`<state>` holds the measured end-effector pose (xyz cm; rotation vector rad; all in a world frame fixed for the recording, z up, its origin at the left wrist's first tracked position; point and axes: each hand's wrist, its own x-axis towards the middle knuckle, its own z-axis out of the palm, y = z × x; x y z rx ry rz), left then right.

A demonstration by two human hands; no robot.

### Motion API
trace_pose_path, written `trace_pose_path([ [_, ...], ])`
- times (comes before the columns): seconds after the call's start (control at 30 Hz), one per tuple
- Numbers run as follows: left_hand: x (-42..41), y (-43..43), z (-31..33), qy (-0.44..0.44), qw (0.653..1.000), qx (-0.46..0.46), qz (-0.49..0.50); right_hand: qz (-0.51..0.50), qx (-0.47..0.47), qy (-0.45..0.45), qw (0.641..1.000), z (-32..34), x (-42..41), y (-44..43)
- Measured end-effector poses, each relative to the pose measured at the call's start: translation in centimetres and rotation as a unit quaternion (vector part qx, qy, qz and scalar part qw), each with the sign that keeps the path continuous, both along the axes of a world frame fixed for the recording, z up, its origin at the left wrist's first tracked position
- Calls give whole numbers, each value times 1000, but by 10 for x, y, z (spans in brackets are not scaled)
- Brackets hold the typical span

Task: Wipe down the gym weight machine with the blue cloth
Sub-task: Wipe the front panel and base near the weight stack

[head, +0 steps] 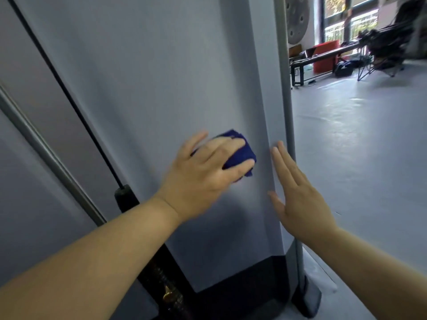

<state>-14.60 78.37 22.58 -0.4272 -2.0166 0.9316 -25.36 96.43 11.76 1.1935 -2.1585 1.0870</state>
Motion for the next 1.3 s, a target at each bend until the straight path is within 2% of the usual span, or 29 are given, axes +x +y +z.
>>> trace_pose_path([
  [0.07, -8, 6, 23, 115, 991, 74, 14, -5, 2, 2, 1000, -1, -1, 1],
  [0.13, -16, 10, 23, 141, 984, 102, 31, -9, 2, 9, 1000, -2, 0, 1],
  [0.2, -19, 13, -3, 97, 989, 106, 34, -4, -4, 13, 1000, -1, 1, 1],
  [0.3, -10, 17, -62, -31, 997, 65, 38, -5, -2, 24, 1000, -1, 1, 4],
  [0.37, -3, 16, -69, -46, 997, 49, 38, -11, 5, 35, 999, -4, 1, 4],
  [0.5, -10, 16, -14, 137, 981, 130, 43, -13, 18, 22, 999, -4, 4, 4],
  [0.57, -11, 15, -8, 151, 977, 141, 49, -17, 17, 25, 999, -3, 5, 4],
  [0.63, -5, 15, -37, 107, 984, 134, 45, -18, 20, 38, 999, -4, 6, 3],
  [0.77, 22, 11, -143, -47, 990, 115, 67, -11, 35, 41, 998, -6, 8, 2],
  [0.83, 31, 9, -162, -88, 987, 116, 69, -7, 50, 32, 998, -3, 9, 4],
  [0.9, 30, 8, -146, -47, 988, 141, 43, -6, 66, 24, 997, -2, 9, 6],
  [0.97, 25, 9, -112, 45, 981, 184, 34, -13, 70, 24, 997, 1, 9, 8],
  [1.03, 22, 7, -96, 96, 970, 220, 38, -15, 69, 22, 997, 2, 10, 8],
  [1.1, 23, 7, -111, 67, 975, 205, 49, -16, 76, 19, 997, 1, 12, 9],
  [1.23, 30, 10, -169, -111, 985, 120, 53, -31, 87, 62, 994, -11, 16, 9],
  [1.3, 31, 13, -167, -119, 983, 129, 46, -65, 71, 101, 990, -11, 13, 5],
])
